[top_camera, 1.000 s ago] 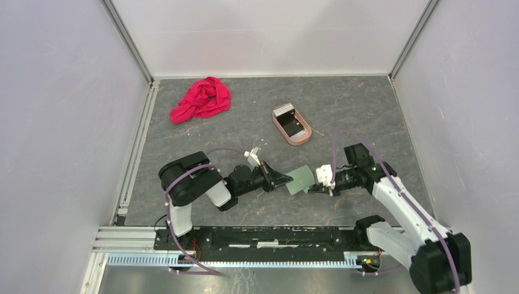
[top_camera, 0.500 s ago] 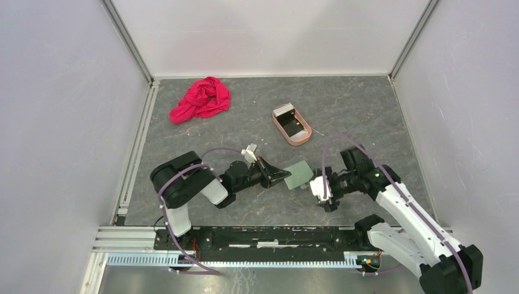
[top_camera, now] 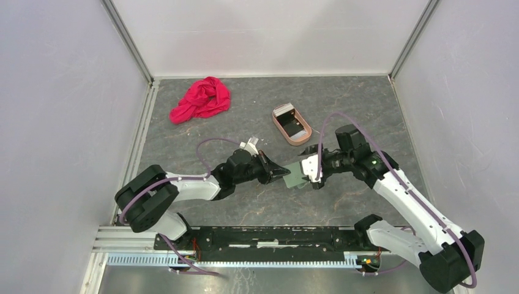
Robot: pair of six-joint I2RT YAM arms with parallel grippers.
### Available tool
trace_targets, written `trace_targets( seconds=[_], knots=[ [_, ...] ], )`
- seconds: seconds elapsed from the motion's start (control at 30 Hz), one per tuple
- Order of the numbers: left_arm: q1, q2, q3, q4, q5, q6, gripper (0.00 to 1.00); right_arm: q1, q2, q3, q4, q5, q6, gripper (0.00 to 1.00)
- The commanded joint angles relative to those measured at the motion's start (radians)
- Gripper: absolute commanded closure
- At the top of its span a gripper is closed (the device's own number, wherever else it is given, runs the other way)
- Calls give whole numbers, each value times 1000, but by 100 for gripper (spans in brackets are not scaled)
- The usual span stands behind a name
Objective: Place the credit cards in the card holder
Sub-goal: Pick up the card holder from the center of the board, then open the card holder.
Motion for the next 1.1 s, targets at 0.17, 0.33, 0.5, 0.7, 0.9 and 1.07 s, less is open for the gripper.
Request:
trace_targets(
  seconds=[0.17,0.33,0.5,0.7,0.9,1.07],
  knots=[
    [6,4,45,-40,22,-98,98,143,15,-106,157,96,138,10],
    [7,2,56,-38,21,-110,98,176,21,-172,256,197,194,9],
    [7,-4,46,-25,24,-126,98,191,26,-198,314,254,223,12],
    [6,-9,37,-5,26,-137,98,200,32,-205,350,287,245,20],
    [8,-24,19,1,13,-146,98,200,23,-197,308,235,217,28],
    [8,-22,6,33,14,-169,98,207,17,-218,307,226,205,26]
  ],
)
